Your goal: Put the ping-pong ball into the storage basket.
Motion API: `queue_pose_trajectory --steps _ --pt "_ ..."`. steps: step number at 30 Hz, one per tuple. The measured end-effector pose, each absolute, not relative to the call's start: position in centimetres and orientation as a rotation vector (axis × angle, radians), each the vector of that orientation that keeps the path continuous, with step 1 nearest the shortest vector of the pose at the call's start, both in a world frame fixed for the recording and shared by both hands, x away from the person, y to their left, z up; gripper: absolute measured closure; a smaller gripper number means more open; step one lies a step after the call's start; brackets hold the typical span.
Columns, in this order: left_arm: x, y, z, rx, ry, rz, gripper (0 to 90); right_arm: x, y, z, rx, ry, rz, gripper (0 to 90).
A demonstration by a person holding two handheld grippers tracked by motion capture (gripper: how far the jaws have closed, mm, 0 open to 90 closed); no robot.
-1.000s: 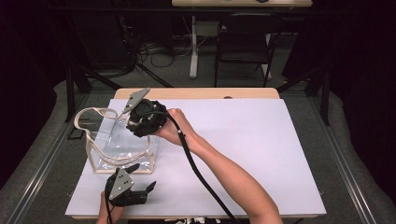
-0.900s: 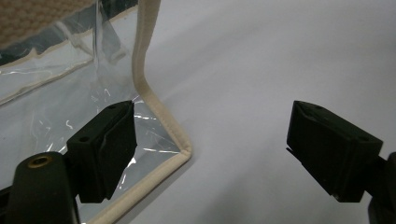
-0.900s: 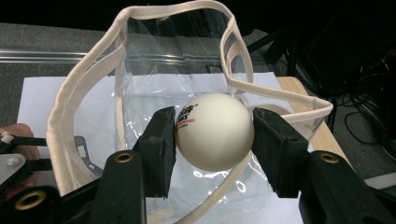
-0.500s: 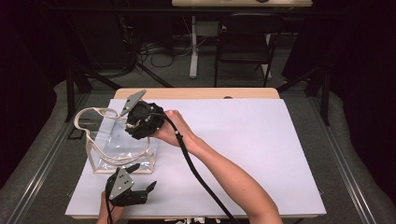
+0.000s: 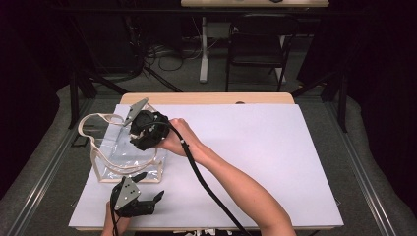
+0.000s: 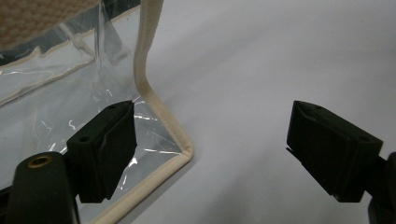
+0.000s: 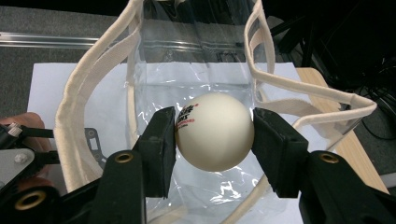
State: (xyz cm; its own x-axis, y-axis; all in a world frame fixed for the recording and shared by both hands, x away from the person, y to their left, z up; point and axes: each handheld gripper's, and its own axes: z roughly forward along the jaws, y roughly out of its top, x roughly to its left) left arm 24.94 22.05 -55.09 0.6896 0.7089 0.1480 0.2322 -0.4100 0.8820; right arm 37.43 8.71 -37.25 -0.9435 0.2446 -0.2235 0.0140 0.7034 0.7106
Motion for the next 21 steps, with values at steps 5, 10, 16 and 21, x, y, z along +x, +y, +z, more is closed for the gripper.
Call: queue_pose_trajectory --steps 5,10,16,21 --pt "24.92 22.08 -55.09 1.967 0.728 0.644 16.3 37.31 8.90 -37.46 0.198 2.619 1.082 50.4" --pt "24.93 22.11 -55.08 1.967 0.729 0.644 16.3 37.20 9.01 -37.74 0.185 2.634 1.065 50.4" --pt "24.92 22.10 -55.09 1.966 0.728 0.645 16.3 37.29 8.79 -38.01 0.194 2.651 1.046 50.5" --pt "24.91 22.10 -55.08 1.966 0.728 0.646 16.3 37.34 8.77 -38.26 0.197 2.668 1.027 50.4"
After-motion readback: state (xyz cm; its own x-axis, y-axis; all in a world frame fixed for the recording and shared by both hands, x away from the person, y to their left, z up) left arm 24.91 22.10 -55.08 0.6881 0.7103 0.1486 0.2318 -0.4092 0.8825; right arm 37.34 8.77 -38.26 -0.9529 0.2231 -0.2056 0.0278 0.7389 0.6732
